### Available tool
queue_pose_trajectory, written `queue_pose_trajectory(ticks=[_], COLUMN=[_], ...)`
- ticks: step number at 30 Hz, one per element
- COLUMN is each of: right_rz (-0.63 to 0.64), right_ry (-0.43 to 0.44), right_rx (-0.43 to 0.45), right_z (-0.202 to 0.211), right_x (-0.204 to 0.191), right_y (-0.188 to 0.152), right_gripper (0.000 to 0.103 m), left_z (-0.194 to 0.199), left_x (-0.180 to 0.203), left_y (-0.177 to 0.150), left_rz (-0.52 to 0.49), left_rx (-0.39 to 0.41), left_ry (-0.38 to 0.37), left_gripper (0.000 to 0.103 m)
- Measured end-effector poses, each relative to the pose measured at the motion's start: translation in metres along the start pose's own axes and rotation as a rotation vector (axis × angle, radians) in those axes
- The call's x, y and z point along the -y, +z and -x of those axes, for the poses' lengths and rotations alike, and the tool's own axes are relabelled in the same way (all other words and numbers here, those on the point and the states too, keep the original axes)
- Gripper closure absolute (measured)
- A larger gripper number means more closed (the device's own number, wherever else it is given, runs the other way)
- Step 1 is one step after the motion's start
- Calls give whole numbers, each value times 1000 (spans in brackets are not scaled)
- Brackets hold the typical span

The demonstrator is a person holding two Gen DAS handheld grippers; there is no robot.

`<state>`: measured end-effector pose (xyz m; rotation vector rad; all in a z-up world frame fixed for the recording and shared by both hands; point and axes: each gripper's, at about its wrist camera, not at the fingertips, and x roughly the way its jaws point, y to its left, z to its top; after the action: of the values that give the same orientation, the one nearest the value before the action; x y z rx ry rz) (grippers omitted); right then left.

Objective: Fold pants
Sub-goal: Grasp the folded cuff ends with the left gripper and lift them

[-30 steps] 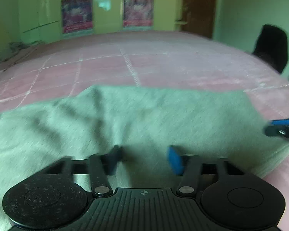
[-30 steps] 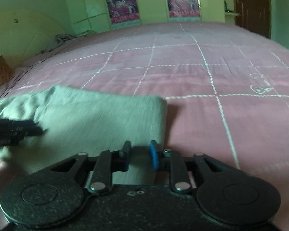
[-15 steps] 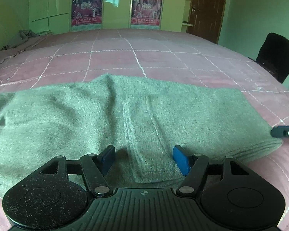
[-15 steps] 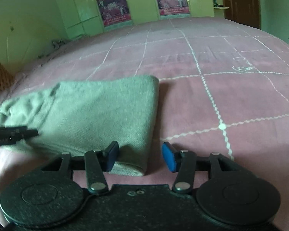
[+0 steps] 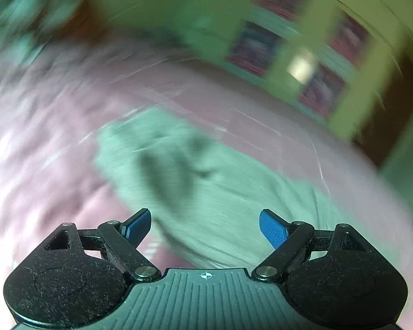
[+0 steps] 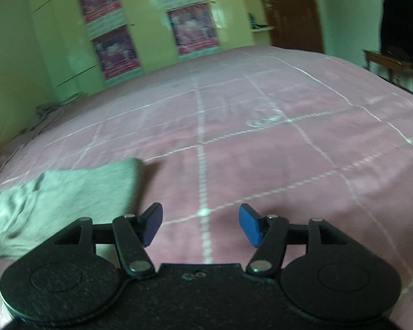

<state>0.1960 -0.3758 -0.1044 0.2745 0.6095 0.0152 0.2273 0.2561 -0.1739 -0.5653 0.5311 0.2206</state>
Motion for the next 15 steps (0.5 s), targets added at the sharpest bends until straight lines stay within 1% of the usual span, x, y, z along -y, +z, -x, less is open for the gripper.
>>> queue_pose_trajectory(ticks=[1, 3, 5, 6, 10, 12, 15], right_rz=[-13, -25, -17, -6, 34, 31, 28], right_ry=[-11, -23, -31, -34, -47, -52, -64], right_rx=[-4, -16, -34, -37, -37, -37, -39], right_z=[-1, -4, -10, -11, -13, -12, -13], right_x=[5, 10, 8, 7, 1, 0, -2], right_y=[0, -3, -7, -8, -10, -10, -10], right_gripper=[40, 40, 40, 39, 36, 36, 36], left_z=[-5, -16, -31, -39, -69, -85, -103], left_x=[-22, -52, -75, -83, -104, -107, -109], left_y=[4, 5, 3, 1, 6, 9, 7], left_rz=[117, 276, 382, 420, 509, 509, 520], left_rx=[-7, -10, -22, -12, 15, 32, 90], left_ry=[-37, -85, -136, -176, -342, -415, -488], left_gripper=[18, 18, 18, 18, 18, 18, 18])
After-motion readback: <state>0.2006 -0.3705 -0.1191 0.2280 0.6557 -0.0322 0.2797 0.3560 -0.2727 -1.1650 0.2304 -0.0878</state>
